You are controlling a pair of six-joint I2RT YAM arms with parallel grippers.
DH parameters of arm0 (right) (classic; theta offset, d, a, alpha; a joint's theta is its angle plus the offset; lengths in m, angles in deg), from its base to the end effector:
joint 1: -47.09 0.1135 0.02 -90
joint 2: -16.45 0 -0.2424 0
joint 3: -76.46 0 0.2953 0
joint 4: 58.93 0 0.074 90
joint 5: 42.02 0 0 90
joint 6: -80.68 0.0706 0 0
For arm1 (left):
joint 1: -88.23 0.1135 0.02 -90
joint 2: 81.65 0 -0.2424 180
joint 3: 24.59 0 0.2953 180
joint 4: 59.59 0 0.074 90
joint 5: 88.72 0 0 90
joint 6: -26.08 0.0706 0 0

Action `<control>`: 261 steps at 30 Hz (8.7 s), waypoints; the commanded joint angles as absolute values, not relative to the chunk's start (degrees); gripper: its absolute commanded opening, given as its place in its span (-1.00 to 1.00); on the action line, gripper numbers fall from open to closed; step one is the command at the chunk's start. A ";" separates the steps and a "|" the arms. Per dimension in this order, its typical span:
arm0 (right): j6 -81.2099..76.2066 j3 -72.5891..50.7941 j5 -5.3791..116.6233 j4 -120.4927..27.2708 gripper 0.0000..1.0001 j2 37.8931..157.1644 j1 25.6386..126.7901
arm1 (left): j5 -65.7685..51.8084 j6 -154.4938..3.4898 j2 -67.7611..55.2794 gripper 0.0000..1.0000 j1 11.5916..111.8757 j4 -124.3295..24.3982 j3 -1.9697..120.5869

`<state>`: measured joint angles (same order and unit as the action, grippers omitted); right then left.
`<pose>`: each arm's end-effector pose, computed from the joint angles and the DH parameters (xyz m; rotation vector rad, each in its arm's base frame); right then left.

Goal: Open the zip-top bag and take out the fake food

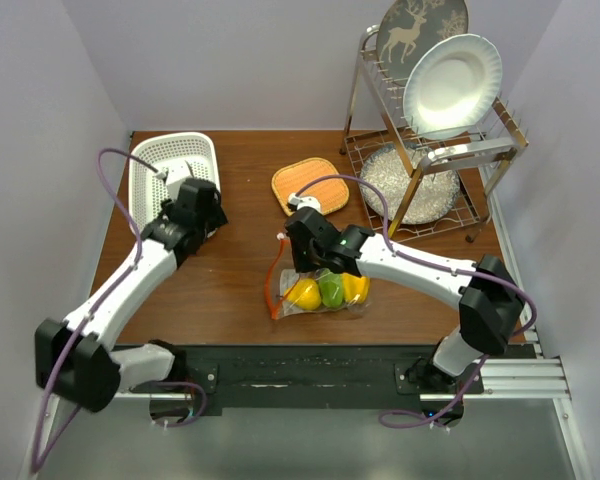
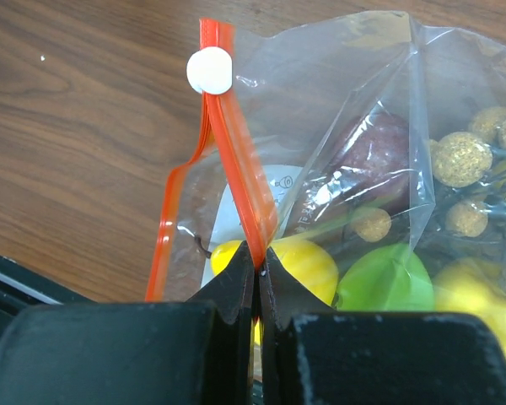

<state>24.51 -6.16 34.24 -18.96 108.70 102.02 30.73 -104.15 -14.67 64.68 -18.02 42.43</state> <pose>0.2511 0.3284 0.1977 -0.3411 2.4232 0.4186 0.3090 -0.0968 0.2470 -0.5691 2.1111 -0.0318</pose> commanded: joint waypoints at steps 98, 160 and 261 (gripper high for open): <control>27.95 -10.76 22.14 -10.64 -1.00 104.78 115.82 | 9.54 -106.28 -7.11 -1.00 24.42 -77.66 6.39; 22.59 -9.36 38.05 -17.85 -1.00 105.66 103.42 | 29.25 -99.69 -10.23 -1.00 71.60 -32.29 47.86; 19.95 7.96 42.36 -23.56 -0.06 107.50 104.30 | 6.72 -112.97 -8.52 0.65 35.15 -77.50 4.18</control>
<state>21.51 9.03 39.77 -20.70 108.56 104.08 2.95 -115.41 -8.94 35.57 -81.95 0.29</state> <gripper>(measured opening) 0.447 0.849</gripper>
